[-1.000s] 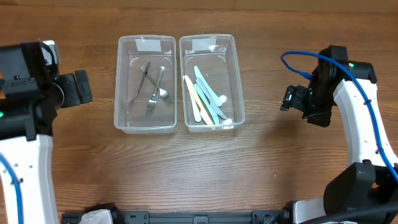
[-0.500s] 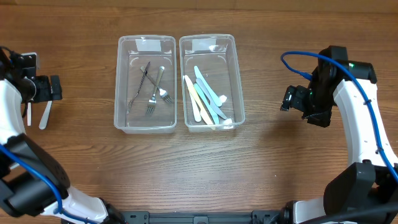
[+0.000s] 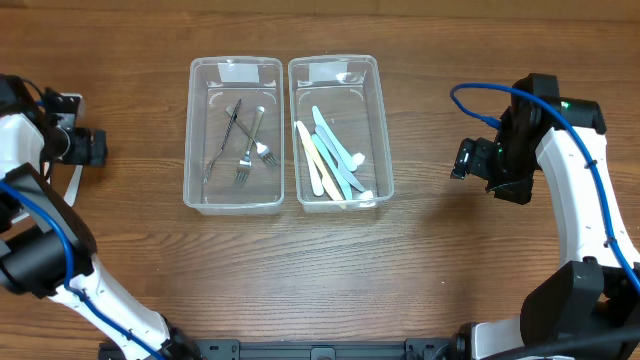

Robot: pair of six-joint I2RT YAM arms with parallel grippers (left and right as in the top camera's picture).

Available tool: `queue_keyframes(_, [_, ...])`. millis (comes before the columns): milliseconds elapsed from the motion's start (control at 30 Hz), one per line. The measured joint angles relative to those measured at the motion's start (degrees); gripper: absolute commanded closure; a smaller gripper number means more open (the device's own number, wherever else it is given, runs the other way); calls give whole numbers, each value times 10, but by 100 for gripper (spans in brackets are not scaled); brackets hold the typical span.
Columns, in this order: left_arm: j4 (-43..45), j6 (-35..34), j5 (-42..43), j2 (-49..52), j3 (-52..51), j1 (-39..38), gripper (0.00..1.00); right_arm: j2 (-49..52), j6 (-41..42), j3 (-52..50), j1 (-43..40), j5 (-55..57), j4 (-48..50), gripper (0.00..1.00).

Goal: Pack container
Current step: 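Move the left gripper to the white plastic fork and grasp it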

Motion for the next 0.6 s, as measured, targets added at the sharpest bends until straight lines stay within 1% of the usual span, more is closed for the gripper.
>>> queue_keyframes(100, [12, 9, 0, 28, 2, -8, 0, 0, 0, 0, 0, 0, -1, 11])
queue_keyframes(200, [25, 10, -2, 33, 8, -15, 1, 0, 0, 0, 0, 0, -1, 11])
queue_keyframes(267, [31, 11, -1, 33, 9, -16, 5, 0, 0, 0, 0, 0, -2, 11])
queue_keyframes(333, [31, 14, -1, 34, 9, -16, 11, 0, 0, 0, 0, 0, -1, 11])
queue_keyframes(367, [31, 14, -1, 34, 9, -16, 12, 0, 0, 0, 0, 0, -2, 11])
queue_keyframes(600, [18, 17, 3, 36, 12, -16, 9, 0, 0, 0, 0, 0, -8, 11])
